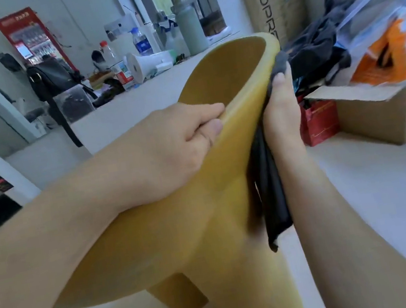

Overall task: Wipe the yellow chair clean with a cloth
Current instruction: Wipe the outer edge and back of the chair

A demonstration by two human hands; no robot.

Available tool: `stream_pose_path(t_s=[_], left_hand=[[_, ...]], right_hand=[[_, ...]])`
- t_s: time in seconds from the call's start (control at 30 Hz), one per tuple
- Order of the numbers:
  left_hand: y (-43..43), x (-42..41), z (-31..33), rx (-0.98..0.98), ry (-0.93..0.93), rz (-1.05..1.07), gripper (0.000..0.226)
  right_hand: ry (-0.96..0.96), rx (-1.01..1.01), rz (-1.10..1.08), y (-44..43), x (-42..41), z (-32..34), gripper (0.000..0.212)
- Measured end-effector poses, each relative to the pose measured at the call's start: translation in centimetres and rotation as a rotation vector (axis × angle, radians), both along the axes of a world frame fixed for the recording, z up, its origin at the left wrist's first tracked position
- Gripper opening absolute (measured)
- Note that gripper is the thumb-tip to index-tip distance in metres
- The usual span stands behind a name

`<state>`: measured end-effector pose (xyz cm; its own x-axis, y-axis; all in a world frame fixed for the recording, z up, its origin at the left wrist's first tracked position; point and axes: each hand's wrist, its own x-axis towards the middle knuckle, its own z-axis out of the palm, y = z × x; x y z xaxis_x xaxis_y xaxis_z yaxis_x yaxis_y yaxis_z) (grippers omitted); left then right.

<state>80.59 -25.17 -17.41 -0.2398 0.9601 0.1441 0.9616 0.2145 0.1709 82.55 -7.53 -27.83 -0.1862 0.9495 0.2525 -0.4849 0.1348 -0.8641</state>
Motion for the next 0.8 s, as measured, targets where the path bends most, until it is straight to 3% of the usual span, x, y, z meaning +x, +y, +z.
stream_pose_path(t_s=[0.07, 0.13, 0.23, 0.3, 0.43, 0.5, 0.57, 0.6, 0.8], left_hand=[[0.4, 0.2, 0.0, 0.059, 0.063, -0.055, 0.037], [0.8, 0.0, 0.0, 0.121, 0.095, -0.071, 0.043], [1.0, -0.2, -0.2, 0.132, 0.05, -0.051, 0.043], [0.5, -0.2, -0.3, 0.109, 0.026, -0.049, 0.043], [-2.4, -0.1, -0.1, 0.024, 0.005, 0.05, 0.039], [-5.2, -0.6, 0.0, -0.06, 0.013, 0.154, 0.061], [-7.3, -0.7, -0.2, -0.076, 0.114, 0.238, 0.091], [-7.8, -0.8, -0.3, -0.06, 0.186, 0.241, 0.093], [-8.1, 0.4, -0.5, 0.006, 0.338, 0.208, 0.061]], right_hand=[[0.011, -0.027, 0.028, -1.2, 0.7, -0.7, 0.082], [-0.01, 0.187, -0.067, -8.0, 1.5, -2.4, 0.057], [-0.035, 0.484, -0.212, -16.9, 2.1, -3.8, 0.052], [-0.034, 0.477, -0.152, -14.7, 2.0, -3.6, 0.05], [-0.072, 0.209, -0.034, -3.9, 2.0, -0.7, 0.052], [-0.062, 0.101, 0.042, -1.7, 1.5, -1.1, 0.054], [-0.052, 0.117, 0.046, -3.6, 1.3, -2.4, 0.059], [-0.051, 0.143, 0.018, -5.6, 1.3, -3.1, 0.058], [-0.092, 0.422, -0.192, -15.5, 1.5, -2.6, 0.052]])
